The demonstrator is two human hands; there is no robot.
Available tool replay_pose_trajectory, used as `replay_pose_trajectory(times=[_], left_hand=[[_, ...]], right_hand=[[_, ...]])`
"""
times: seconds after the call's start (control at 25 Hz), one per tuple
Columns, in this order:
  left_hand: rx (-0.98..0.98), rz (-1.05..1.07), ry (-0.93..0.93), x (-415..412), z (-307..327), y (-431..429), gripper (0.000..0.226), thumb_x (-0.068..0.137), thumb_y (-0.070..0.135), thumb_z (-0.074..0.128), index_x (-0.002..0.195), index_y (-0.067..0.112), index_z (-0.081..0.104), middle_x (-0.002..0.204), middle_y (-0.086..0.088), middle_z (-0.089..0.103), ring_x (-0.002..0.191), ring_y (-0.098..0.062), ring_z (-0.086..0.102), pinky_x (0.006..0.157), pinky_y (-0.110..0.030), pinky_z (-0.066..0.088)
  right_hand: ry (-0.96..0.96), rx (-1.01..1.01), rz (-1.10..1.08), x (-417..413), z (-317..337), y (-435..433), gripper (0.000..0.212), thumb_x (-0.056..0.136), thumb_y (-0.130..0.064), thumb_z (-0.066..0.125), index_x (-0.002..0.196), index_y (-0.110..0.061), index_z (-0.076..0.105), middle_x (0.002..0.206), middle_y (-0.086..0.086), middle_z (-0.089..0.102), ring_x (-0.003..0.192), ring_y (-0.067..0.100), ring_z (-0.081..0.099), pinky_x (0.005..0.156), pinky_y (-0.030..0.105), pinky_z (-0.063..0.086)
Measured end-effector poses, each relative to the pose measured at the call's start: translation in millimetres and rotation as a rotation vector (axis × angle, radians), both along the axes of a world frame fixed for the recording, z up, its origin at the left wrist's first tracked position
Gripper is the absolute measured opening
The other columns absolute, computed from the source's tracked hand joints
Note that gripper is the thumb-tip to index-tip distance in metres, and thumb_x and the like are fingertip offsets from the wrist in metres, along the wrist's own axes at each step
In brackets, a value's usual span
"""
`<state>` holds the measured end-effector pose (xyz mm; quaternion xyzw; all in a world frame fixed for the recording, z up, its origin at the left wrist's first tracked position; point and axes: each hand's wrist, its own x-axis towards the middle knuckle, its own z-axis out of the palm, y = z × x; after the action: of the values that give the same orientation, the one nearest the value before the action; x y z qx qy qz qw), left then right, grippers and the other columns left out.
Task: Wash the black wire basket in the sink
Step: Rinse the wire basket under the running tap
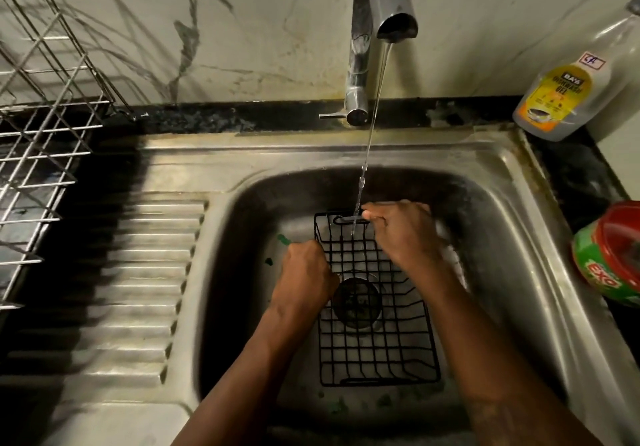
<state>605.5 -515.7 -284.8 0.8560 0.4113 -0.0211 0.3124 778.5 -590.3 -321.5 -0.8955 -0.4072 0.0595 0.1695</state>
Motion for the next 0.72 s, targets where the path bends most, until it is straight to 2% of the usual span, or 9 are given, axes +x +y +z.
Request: replay_pose_trajectory(times=[0.08,0.16,0.2,0.32,0.4,0.48,0.6,0.72], left_hand=[[0.004,-0.012,-0.009,1,5,-3,0.035,0.085,-0.001,0.066,0.062,0.018,0.047,0.061,0.002,0.055,0.051,-0.012,0.054,0.045,-0.022,0.050],[0.010,0.001,-0.010,1,6,-4,0.037,0.087,0.000,0.064,0.061,0.019,0.044,0.059,0.004,0.051,0.049,-0.007,0.049,0.042,-0.016,0.041],[0.025,0.021,0.001,0,6,-3,0.035,0.086,0.000,0.063,0.062,0.018,0.045,0.060,0.003,0.051,0.051,-0.007,0.049,0.042,-0.016,0.042],[0.038,0.056,0.049,0,2,2,0.018,0.084,0.002,0.065,0.071,0.009,0.055,0.069,-0.003,0.058,0.060,-0.014,0.058,0.054,-0.032,0.060],[0.014,0.059,0.061,0,2,2,0.014,0.084,0.001,0.067,0.074,0.006,0.057,0.071,-0.003,0.057,0.060,-0.014,0.058,0.052,-0.029,0.058],[0.010,0.042,0.047,0,3,0,0.024,0.084,0.001,0.068,0.068,0.010,0.052,0.068,-0.001,0.055,0.057,-0.011,0.055,0.045,-0.021,0.048],[0.009,-0.003,0.036,2,4,-3,0.035,0.086,0.002,0.067,0.063,0.017,0.045,0.065,0.002,0.051,0.056,-0.010,0.051,0.048,-0.020,0.046],[0.038,-0.029,-0.006,1,2,-4,0.040,0.087,0.005,0.067,0.061,0.022,0.042,0.064,0.004,0.050,0.057,-0.013,0.055,0.050,-0.022,0.049]], right_hand=[[-0.039,0.001,0.134,-23,-3,28,0.023,0.100,-0.029,0.057,0.115,-0.037,0.072,0.111,-0.010,0.075,0.102,0.019,0.067,0.093,0.038,0.046],[-0.005,0.038,0.182,-36,-5,41,0.026,0.099,-0.024,0.058,0.117,-0.036,0.073,0.114,-0.010,0.074,0.105,0.016,0.066,0.095,0.037,0.044],[0.022,0.053,0.169,-34,-5,39,0.028,0.099,-0.023,0.058,0.119,-0.038,0.072,0.116,-0.011,0.074,0.105,0.016,0.066,0.095,0.035,0.045],[0.130,0.042,0.035,-12,4,7,0.026,0.102,-0.023,0.057,0.120,-0.034,0.071,0.116,-0.006,0.074,0.098,0.017,0.068,0.086,0.030,0.054],[0.181,0.048,-0.070,1,6,-15,0.023,0.101,-0.025,0.059,0.121,-0.028,0.072,0.119,-0.001,0.073,0.100,0.018,0.067,0.085,0.026,0.053],[0.087,0.063,-0.076,-1,6,-13,0.022,0.098,-0.017,0.063,0.117,-0.024,0.074,0.114,0.004,0.074,0.102,0.022,0.068,0.090,0.034,0.056],[-0.002,0.165,0.148,-30,5,20,0.016,0.092,-0.013,0.071,0.102,-0.021,0.080,0.094,0.006,0.078,0.086,0.030,0.072,0.079,0.042,0.060],[0.128,0.175,0.203,-45,-2,41,0.025,0.093,-0.012,0.067,0.110,-0.026,0.077,0.104,0.002,0.078,0.091,0.027,0.074,0.079,0.040,0.062]])
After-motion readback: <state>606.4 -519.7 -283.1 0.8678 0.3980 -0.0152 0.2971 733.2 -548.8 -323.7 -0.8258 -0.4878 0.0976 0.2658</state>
